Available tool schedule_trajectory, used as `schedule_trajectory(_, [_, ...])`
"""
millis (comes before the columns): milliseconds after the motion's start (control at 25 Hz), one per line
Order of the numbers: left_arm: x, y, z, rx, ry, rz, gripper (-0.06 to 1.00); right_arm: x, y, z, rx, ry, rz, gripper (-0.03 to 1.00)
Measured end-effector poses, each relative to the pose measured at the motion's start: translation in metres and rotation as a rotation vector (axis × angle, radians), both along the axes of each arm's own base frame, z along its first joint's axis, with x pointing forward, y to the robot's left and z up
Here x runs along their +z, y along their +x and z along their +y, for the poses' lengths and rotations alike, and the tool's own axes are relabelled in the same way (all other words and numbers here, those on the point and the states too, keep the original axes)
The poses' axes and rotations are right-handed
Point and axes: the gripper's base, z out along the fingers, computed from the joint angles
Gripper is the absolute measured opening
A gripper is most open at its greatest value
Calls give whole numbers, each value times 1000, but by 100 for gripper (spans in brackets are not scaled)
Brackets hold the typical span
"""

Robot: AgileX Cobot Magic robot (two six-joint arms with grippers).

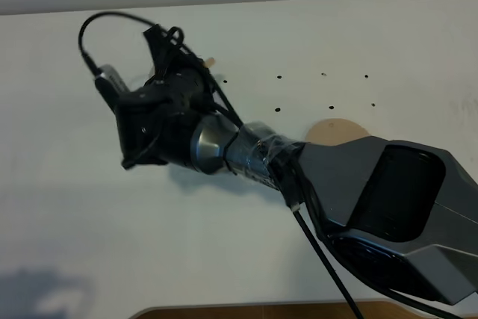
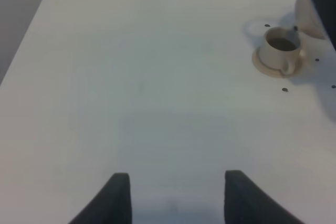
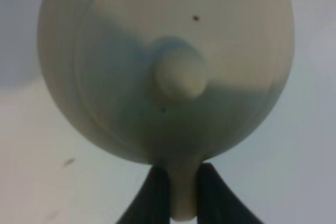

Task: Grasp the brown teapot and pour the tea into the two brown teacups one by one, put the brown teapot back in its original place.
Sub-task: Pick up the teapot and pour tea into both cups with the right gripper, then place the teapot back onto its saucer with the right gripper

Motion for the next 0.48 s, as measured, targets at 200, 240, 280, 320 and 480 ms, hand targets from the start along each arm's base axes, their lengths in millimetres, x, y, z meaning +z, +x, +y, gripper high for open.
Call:
schedule_trajectory(200, [0, 0, 0, 0, 0, 0, 44, 33, -11, -3, -157, 166, 115, 12])
schedule_trajectory(240, [0, 0, 0, 0, 0, 0, 44, 38, -13, -1, -175, 212, 135, 12])
schedule_trajectory(280, [0, 0, 0, 0, 0, 0, 44, 43, -14, 0, -192, 258, 150, 12])
schedule_trajectory(320, [0, 0, 0, 0, 0, 0, 44, 46, -16, 1, -214, 307, 168, 12])
schedule_trajectory(480, [0, 0, 0, 0, 0, 0, 44, 54, -26, 4, -340, 509, 242, 12])
